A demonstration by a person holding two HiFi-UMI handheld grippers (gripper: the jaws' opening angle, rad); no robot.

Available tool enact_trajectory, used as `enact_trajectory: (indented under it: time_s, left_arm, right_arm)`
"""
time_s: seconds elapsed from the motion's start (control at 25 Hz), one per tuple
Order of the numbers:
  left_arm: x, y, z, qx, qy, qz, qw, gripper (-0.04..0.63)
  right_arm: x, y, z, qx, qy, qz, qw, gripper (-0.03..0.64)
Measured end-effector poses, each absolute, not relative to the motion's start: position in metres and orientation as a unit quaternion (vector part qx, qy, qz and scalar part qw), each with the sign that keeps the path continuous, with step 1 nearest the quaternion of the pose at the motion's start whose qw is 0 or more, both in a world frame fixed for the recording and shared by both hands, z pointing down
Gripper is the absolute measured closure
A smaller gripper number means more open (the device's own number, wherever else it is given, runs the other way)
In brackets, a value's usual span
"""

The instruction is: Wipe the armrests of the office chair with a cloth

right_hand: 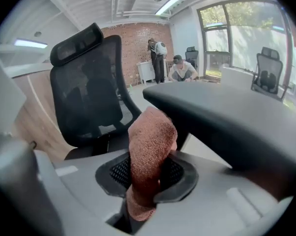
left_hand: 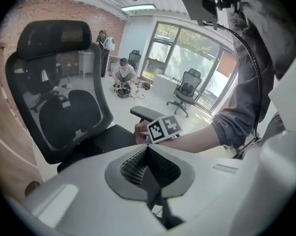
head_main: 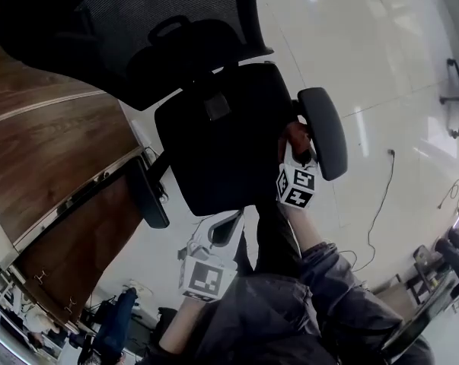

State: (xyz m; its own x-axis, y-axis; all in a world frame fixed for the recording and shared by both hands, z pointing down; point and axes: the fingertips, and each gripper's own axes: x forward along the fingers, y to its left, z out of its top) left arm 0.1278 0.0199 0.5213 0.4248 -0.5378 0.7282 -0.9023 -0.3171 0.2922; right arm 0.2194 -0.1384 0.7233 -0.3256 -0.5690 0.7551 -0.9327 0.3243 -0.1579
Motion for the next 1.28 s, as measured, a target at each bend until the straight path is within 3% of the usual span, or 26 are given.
enact_trajectory:
  time_s: [0.64,1.28]
  left_arm:
    - [0.077,0.064,0.496,0.737,-0.557,0.202,0.326,0.58]
    - [0.0,0.173,0.375,0.748,-0.577,0.187,0.268,0.58]
  right_arm:
    - [0.168,-0.126,0.568,0.329,-0.887,0.143,0.29,0.528]
    - [0.102,0.008,0.416,0.24,-0.925,0.094,0.28,0.528]
